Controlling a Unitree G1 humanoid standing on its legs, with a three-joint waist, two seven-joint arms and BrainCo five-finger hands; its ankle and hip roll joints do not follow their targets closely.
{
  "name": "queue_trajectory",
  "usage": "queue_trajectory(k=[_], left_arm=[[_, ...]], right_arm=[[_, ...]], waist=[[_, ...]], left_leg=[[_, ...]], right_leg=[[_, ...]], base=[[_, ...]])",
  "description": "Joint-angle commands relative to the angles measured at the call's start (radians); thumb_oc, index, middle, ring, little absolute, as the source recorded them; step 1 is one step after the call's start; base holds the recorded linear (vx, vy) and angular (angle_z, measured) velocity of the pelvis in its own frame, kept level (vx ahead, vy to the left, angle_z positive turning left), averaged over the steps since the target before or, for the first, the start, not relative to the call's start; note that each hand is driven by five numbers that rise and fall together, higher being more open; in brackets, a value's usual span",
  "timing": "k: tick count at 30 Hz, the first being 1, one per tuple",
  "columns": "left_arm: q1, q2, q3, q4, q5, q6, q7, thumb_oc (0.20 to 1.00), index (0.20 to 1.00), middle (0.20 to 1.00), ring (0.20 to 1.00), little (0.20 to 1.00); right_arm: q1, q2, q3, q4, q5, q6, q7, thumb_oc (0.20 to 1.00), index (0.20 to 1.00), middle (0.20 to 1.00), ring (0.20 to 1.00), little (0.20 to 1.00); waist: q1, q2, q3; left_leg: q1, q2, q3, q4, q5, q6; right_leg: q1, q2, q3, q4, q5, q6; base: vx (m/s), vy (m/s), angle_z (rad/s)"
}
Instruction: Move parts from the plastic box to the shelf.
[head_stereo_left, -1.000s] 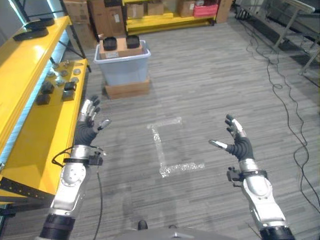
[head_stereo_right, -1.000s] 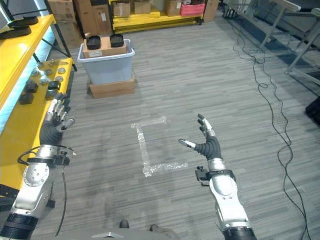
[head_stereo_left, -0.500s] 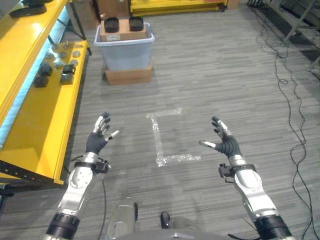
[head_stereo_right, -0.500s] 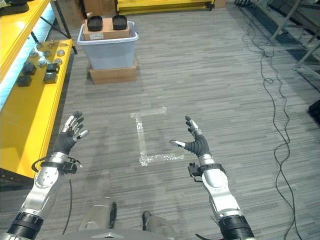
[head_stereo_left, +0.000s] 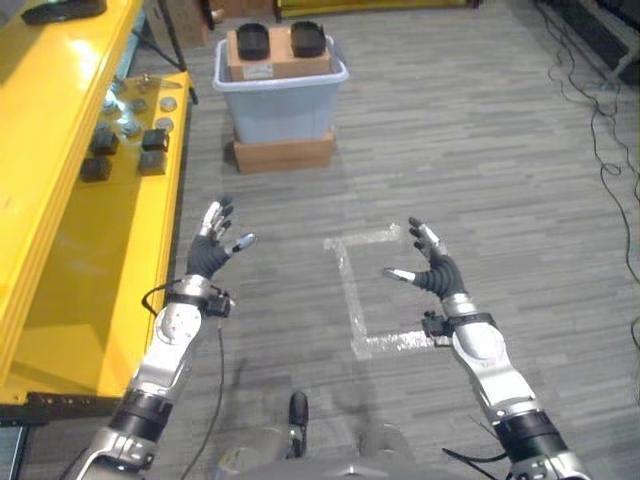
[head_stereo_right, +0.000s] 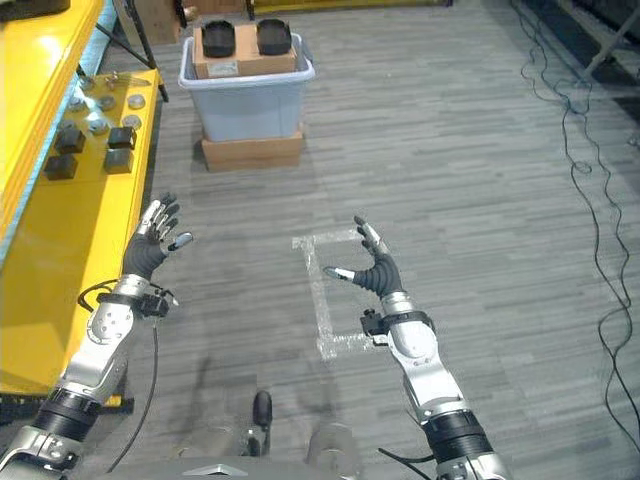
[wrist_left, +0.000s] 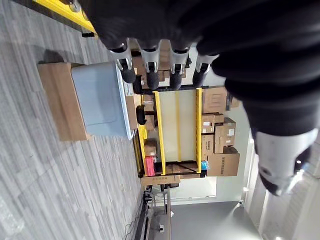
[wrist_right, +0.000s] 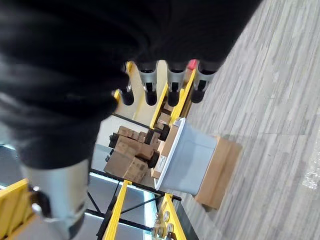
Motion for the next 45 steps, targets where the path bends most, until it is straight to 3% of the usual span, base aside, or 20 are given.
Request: queue_trajectory(k=[1,3,5,6,12,15,16,17,19,24,27,28,29,30,35,38,41,42,43,45], left_arm=[[0.019,0.034,0.035,-0.065,0.026,-0.045,-0.012,1.0,1.0,1.0,1.0,1.0],[0.023,0.026,0.025,-0.061,0.04,-0.034,-0.016,1.0,1.0,1.0,1.0,1.0],[0.024,0.025,0.025,-0.062,0.04,-0.034,-0.016,1.0,1.0,1.0,1.0,1.0],[0.02,0.013,0.012,-0.059,0.069,-0.03,-0.022,1.0,1.0,1.0,1.0,1.0],[0.035,0.0,-0.007,-0.059,0.099,-0.032,-0.049,1.0,1.0,1.0,1.0,1.0],[0.039,-0.015,-0.013,-0.053,0.082,-0.031,-0.057,1.0,1.0,1.0,1.0,1.0],[0.044,-0.03,-0.015,-0.051,0.015,-0.026,-0.078,1.0,1.0,1.0,1.0,1.0],[0.044,-0.03,-0.015,-0.051,0.015,-0.026,-0.079,1.0,1.0,1.0,1.0,1.0],[0.051,-0.025,-0.01,-0.059,0.014,-0.023,-0.086,1.0,1.0,1.0,1.0,1.0],[0.059,-0.028,0.001,-0.062,-0.007,-0.017,-0.077,1.0,1.0,1.0,1.0,1.0],[0.104,-0.038,0.02,-0.081,-0.024,-0.008,-0.087,1.0,1.0,1.0,1.0,1.0],[0.108,-0.041,0.019,-0.082,-0.017,-0.008,-0.083,1.0,1.0,1.0,1.0,1.0],[0.108,-0.041,0.019,-0.082,-0.017,-0.008,-0.083,1.0,1.0,1.0,1.0,1.0],[0.098,-0.048,0.014,-0.069,-0.008,-0.01,-0.073,1.0,1.0,1.0,1.0,1.0],[0.063,-0.05,0.002,-0.051,0.019,-0.01,-0.06,1.0,1.0,1.0,1.0,1.0],[0.05,-0.044,-0.003,-0.044,0.028,-0.008,-0.059,1.0,1.0,1.0,1.0,1.0],[0.038,-0.036,-0.006,-0.039,0.024,-0.002,-0.054,1.0,1.0,1.0,1.0,1.0],[0.038,-0.037,-0.006,-0.039,0.024,-0.002,-0.054,1.0,1.0,1.0,1.0,1.0],[0.029,-0.027,-0.006,-0.042,0.017,0.002,-0.05,1.0,1.0,1.0,1.0,1.0],[0.02,-0.016,-0.001,-0.031,0.03,0.004,-0.047,1.0,1.0,1.0,1.0,1.0]], right_arm=[[-0.033,0.005,-0.031,-0.032,0.005,-0.033,0.032,1.0,1.0,1.0,1.0,1.0],[-0.009,0.005,-0.042,-0.029,0.012,-0.033,0.037,1.0,1.0,1.0,1.0,1.0],[-0.007,0.004,-0.042,-0.03,0.013,-0.033,0.038,1.0,1.0,1.0,1.0,1.0],[0.027,0.004,-0.055,-0.03,0.023,-0.041,0.035,1.0,1.0,1.0,1.0,1.0],[0.08,-0.006,-0.06,-0.045,0.048,-0.045,0.058,1.0,1.0,1.0,1.0,1.0],[0.085,-0.031,-0.055,-0.049,0.043,-0.046,0.066,1.0,1.0,1.0,1.0,1.0],[0.082,-0.062,-0.055,-0.059,0.046,-0.039,0.077,1.0,1.0,1.0,1.0,1.0],[0.082,-0.062,-0.055,-0.059,0.046,-0.039,0.077,1.0,1.0,1.0,1.0,1.0],[0.07,-0.076,-0.053,-0.053,0.071,-0.036,0.092,1.0,1.0,1.0,1.0,1.0],[0.043,-0.104,-0.048,-0.024,0.082,-0.021,0.08,1.0,1.0,1.0,1.0,1.0],[0.032,-0.103,-0.052,-0.033,0.069,-0.015,0.071,1.0,1.0,1.0,1.0,1.0],[0.023,-0.099,-0.047,-0.029,0.061,-0.018,0.061,1.0,1.0,1.0,1.0,1.0],[0.023,-0.099,-0.047,-0.029,0.061,-0.018,0.061,1.0,1.0,1.0,1.0,1.0],[0.009,-0.086,-0.038,-0.017,0.052,-0.02,0.049,1.0,1.0,1.0,1.0,1.0],[0.028,-0.047,-0.025,-0.014,0.028,-0.007,0.057,1.0,1.0,1.0,1.0,1.0],[0.044,-0.032,-0.02,-0.004,0.009,0.001,0.066,1.0,1.0,1.0,1.0,1.0],[0.055,-0.022,-0.021,-0.015,-0.017,0.012,0.079,1.0,1.0,1.0,1.0,1.0],[0.055,-0.022,-0.021,-0.015,-0.017,0.013,0.079,1.0,1.0,1.0,1.0,1.0],[0.048,-0.023,-0.02,-0.021,-0.021,0.015,0.081,1.0,1.0,1.0,1.0,1.0],[0.038,-0.014,-0.009,-0.007,-0.03,0.017,0.079,1.0,1.0,1.0,1.0,1.0]], waist=[[0.001,-0.027,-0.019],[-0.03,-0.029,-0.024],[-0.03,-0.026,-0.023],[-0.059,-0.037,-0.034],[-0.09,-0.021,-0.069],[-0.096,-0.002,-0.079],[-0.095,0.009,-0.077],[-0.097,0.015,-0.077],[-0.086,0.009,-0.067],[-0.045,-0.033,-0.032],[0.014,-0.033,-0.03],[0.041,-0.024,-0.04],[0.041,-0.024,-0.04],[0.063,-0.004,-0.05],[0.071,-0.002,-0.081],[0.068,-0.023,-0.105],[0.061,-0.05,-0.1],[0.064,-0.053,-0.103],[0.048,-0.046,-0.069],[0.041,-0.034,-0.052]], left_leg=[[0.044,0.122,0.014,0.048,-0.198,-0.069],[0.109,0.118,0.016,0.026,-0.238,-0.07],[0.114,0.121,0.015,0.024,-0.241,-0.071],[0.187,0.098,-0.013,0.005,-0.295,-0.07],[0.253,0.117,-0.062,0.08,-0.332,-0.111],[0.24,0.138,-0.069,0.168,-0.277,-0.15],[0.188,0.148,-0.09,0.367,-0.116,-0.211],[0.189,0.153,-0.091,0.373,-0.125,-0.21],[0.129,0.137,-0.106,0.57,-0.026,-0.245],[-0.031,0.131,-0.078,0.836,-0.027,-0.203],[-0.144,0.087,-0.09,0.603,-0.134,-0.154],[-0.144,0.066,-0.105,0.28,-0.144,-0.14],[-0.144,0.066,-0.105,0.28,-0.144,-0.14],[-0.177,0.07,-0.118,0.074,-0.072,-0.137],[-0.167,0.06,-0.06,0.005,-0.008,-0.123],[-0.149,0.045,-0.05,0.029,-0.038,-0.1],[-0.093,0.034,-0.027,0.034,-0.077,-0.075],[-0.094,0.032,-0.024,0.034,-0.083,-0.075],[-0.044,0.041,-0.026,0.019,-0.091,-0.053],[0.017,0.056,-0.035,-0.008,-0.106,-0.045]], right_leg=[[0.049,0.026,-0.075,-0.31,0.198,0.036],[-0.018,0.128,-0.084,-0.4,0.156,0.041],[-0.013,0.13,-0.086,-0.401,0.154,0.04],[-0.045,0.216,-0.074,-0.509,0.179,0.034],[-0.023,0.232,-0.099,-0.592,0.224,0.014],[0.006,0.24,-0.092,-0.583,0.211,-0.002],[0.043,0.24,-0.076,-0.552,0.175,-0.046],[0.045,0.245,-0.08,-0.55,0.167,-0.045],[0.087,0.237,-0.055,-0.545,0.143,-0.069],[0.178,0.198,-0.005,-0.555,0.11,-0.095],[0.245,0.191,0.021,-0.574,0.092,-0.084],[0.291,0.195,0.032,-0.595,0.064,-0.077],[0.291,0.195,0.032,-0.595,0.064,-0.077],[0.336,0.213,0.037,-0.612,0.041,-0.073],[0.41,0.208,0.039,-0.57,-0.043,-0.06],[0.412,0.174,0.045,-0.517,-0.051,-0.034],[0.312,0.13,0.053,-0.255,0.136,0.058],[0.31,0.127,0.054,-0.252,0.131,0.057],[0.216,0.144,0.05,-0.054,0.291,0.1],[0.135,0.145,0.024,0.063,0.287,0.08]], base=[[0.55,0.074,-0.27],[0.39,0.027,-0.27],[0.28,-0.024,0.07],[0.59,-0.092,0.26],[0.42,-0.168,0.43],[0.36,-0.194,0.27],[0.37,-0.216,0.18],[0.47,-0.292,0.1],[0.3,-0.19,-0.13],[0.31,-0.212,-0.16],[0.5,-0.085,-0.43],[0.41,-0.01,-0.19],[0.57,-0.022,-0.54],[0.3,-0.013,-0.43],[0.42,0.011,-0.39],[0.41,0.101,0.1],[0.29,0.048,-0.37],[0.19,0.024,-0.22],[0.24,0.028,-0.09],[0.3,0.041,0.06]])
